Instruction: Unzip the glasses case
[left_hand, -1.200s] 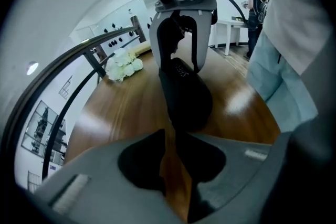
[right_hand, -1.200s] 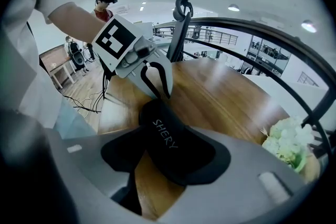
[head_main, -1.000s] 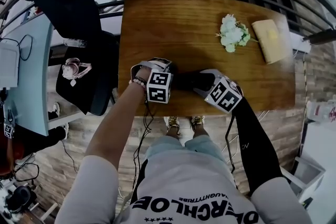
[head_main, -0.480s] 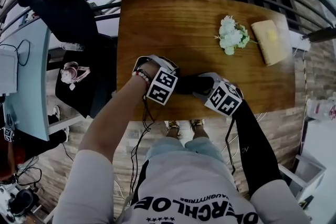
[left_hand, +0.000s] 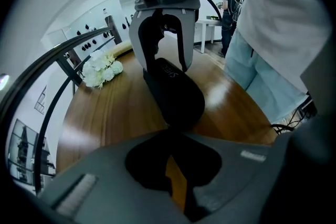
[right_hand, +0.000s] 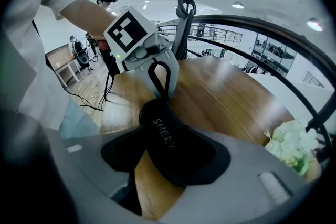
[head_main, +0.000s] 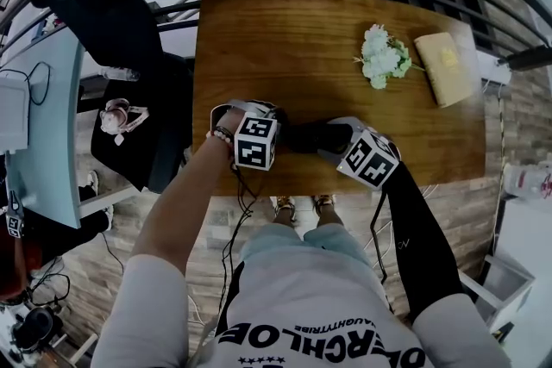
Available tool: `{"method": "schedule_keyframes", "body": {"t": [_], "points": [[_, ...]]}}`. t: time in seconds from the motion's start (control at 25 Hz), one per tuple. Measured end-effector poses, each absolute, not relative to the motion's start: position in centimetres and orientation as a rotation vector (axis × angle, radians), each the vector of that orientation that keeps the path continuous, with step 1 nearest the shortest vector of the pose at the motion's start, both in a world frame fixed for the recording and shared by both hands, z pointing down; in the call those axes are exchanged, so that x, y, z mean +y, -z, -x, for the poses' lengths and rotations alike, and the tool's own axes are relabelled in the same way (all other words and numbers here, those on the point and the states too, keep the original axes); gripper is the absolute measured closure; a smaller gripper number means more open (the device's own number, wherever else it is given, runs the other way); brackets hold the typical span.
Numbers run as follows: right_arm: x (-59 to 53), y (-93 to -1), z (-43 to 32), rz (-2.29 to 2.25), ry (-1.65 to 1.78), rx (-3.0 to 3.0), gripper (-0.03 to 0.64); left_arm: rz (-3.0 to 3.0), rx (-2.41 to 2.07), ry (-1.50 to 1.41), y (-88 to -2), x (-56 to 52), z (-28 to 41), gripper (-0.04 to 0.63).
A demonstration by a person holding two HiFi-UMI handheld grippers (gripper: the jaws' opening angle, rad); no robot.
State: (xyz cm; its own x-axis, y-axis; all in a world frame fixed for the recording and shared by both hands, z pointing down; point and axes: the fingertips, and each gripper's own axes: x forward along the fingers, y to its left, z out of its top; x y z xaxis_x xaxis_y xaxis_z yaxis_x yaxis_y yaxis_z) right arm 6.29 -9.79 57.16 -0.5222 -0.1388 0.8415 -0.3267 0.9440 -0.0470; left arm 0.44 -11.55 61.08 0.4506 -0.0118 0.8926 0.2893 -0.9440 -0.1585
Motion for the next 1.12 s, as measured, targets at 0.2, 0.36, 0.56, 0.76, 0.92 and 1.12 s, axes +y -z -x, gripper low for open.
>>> {"method": "schedule_keyframes", "body": {"t": [0.2,0.36,0.56,0.76,0.92,1.12], "points": [[-9.9,-57.1,-6.3,-0.332,-0.252,-2.126,0.371,2.416,-0.232,1.516,-60.8,-11.3,0.7,0.486],[-9.9,-57.2,-6.2,-0.338,-0.253,-2.13,0.371,2.408,-0.193,1.531,-60.9,-11.7,1.4,0.486],[-9.8,-57.1,-6.1,-0.334,-0.255,-2.124,0.371,2.365,-0.152,1.441,-60.5,-12.6,-0.2,0.479],[-9.9,-57.2,-6.0,-0.332,-0.252,-2.13,0.371,2.334,-0.277,1.418,-60.8,-12.4,-1.2,0.412],[-9.9,-56.9,-6.1,-0.322,-0.239,-2.12,0.371,2.25,-0.427,1.439,-60.8,-12.3,-1.5,0.4],[-9.8,-57.0,-6.0,-0.302,-0.228,-2.116,0.372,2.114,-0.632,1.489,-61.9,-11.2,-1.5,0.449]]}}
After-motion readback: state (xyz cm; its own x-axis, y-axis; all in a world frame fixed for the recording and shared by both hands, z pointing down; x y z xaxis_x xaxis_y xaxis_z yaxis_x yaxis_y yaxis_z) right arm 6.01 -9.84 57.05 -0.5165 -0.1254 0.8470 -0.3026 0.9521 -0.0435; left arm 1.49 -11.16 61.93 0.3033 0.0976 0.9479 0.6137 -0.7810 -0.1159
